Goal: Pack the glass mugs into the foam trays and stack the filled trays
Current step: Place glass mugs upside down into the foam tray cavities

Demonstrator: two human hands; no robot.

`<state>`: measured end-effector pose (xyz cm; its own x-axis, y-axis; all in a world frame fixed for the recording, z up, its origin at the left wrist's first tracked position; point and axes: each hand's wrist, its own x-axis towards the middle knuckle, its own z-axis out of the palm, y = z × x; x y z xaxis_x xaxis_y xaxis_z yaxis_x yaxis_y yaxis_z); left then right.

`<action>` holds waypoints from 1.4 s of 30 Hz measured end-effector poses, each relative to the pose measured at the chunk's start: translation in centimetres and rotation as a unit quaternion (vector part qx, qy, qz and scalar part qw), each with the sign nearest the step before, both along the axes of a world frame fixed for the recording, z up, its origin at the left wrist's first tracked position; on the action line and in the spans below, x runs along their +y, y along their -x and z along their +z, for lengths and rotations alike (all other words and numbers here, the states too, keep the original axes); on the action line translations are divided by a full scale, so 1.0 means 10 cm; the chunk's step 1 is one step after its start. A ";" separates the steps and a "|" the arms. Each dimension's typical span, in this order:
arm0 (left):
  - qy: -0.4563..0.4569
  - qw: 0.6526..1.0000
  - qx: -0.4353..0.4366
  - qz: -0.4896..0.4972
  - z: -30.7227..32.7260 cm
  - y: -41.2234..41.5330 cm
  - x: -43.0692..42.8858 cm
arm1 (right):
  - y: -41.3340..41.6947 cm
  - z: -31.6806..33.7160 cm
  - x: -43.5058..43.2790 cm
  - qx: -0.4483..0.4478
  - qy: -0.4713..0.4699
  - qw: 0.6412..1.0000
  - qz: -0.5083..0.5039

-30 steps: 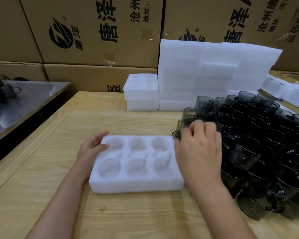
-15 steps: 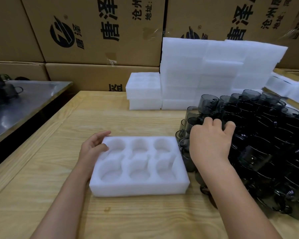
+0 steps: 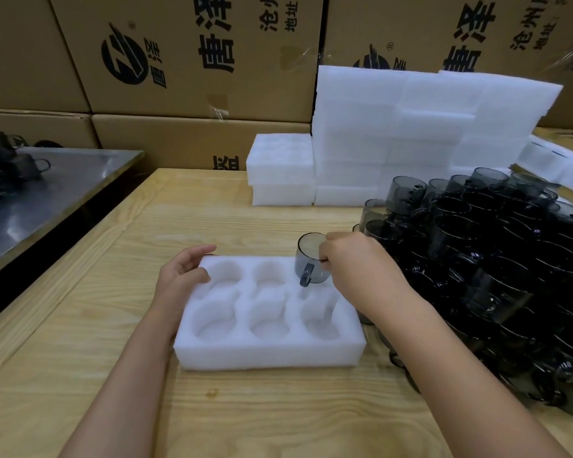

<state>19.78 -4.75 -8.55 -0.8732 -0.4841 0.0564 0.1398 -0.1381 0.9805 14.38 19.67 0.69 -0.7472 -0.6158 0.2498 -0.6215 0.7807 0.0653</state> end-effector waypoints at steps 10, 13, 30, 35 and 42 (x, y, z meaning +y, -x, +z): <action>0.007 1.000 -0.004 0.014 0.00 -0.01 0.00 | -0.09 0.12 0.00 -0.038 -0.084 0.996 -0.005; 0.012 1.000 -0.006 0.020 0.04 -0.01 0.02 | -0.14 0.12 -0.07 -0.033 -0.091 0.995 0.009; 0.000 1.000 -0.021 0.016 0.02 0.00 -0.01 | -0.06 -0.52 -0.22 -0.181 0.000 0.984 0.008; 0.004 1.000 -0.026 0.013 0.00 0.00 -0.03 | -0.02 -0.64 -0.23 -0.164 0.011 0.986 0.007; -0.005 1.000 -0.024 0.011 0.02 0.00 -0.01 | -0.22 -0.48 -0.20 -0.125 0.048 0.991 0.009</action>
